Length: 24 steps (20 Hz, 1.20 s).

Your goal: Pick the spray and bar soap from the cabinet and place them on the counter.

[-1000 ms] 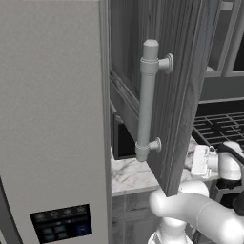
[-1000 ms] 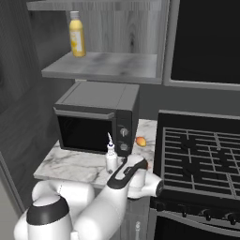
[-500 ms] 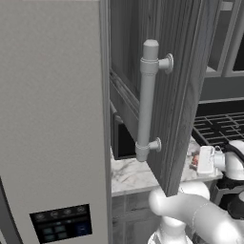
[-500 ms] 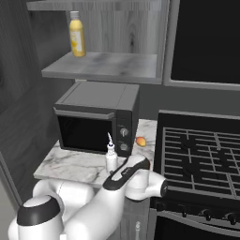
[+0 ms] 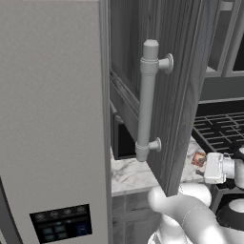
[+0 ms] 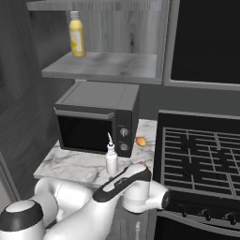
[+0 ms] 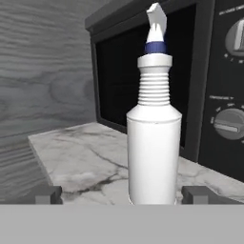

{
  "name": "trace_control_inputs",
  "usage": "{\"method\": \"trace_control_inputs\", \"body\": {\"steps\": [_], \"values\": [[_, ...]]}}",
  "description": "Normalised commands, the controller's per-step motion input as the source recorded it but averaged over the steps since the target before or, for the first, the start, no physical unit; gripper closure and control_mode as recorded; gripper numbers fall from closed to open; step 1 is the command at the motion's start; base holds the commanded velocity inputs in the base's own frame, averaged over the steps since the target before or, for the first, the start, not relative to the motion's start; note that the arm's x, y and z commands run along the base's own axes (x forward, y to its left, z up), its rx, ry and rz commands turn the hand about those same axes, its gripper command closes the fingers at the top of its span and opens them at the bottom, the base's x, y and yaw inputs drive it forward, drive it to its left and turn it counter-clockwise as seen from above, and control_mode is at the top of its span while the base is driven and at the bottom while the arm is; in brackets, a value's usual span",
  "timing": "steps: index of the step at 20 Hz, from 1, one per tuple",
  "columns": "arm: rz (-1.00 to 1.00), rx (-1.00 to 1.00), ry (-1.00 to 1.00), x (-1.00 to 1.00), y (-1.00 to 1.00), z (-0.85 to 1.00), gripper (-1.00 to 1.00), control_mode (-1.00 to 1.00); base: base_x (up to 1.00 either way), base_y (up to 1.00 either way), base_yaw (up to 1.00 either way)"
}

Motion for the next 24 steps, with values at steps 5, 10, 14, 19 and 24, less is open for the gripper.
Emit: {"method": "trace_control_inputs", "body": {"steps": [5, 10, 14, 19, 24], "values": [[-0.1, 0.03, 0.04, -0.26, 0.0, 0.18, -1.0, -1.0, 0.0, 0.0, 0.0], [-0.08, 0.0, 0.02, -0.22, 0.06, 0.21, -1.0, -1.0, 0.0, 0.0, 0.0], [-0.05, 0.0, -0.04, -0.33, 0.0, 0.16, -1.0, -1.0, 0.0, 0.0, 0.0], [-0.01, 0.0, -0.05, -0.23, 0.0, 0.17, -1.0, -1.0, 0.0, 0.0, 0.0], [-0.05, 0.0, -0.01, -0.17, 0.01, 0.08, -1.0, -1.0, 0.0, 0.0, 0.0]]}}
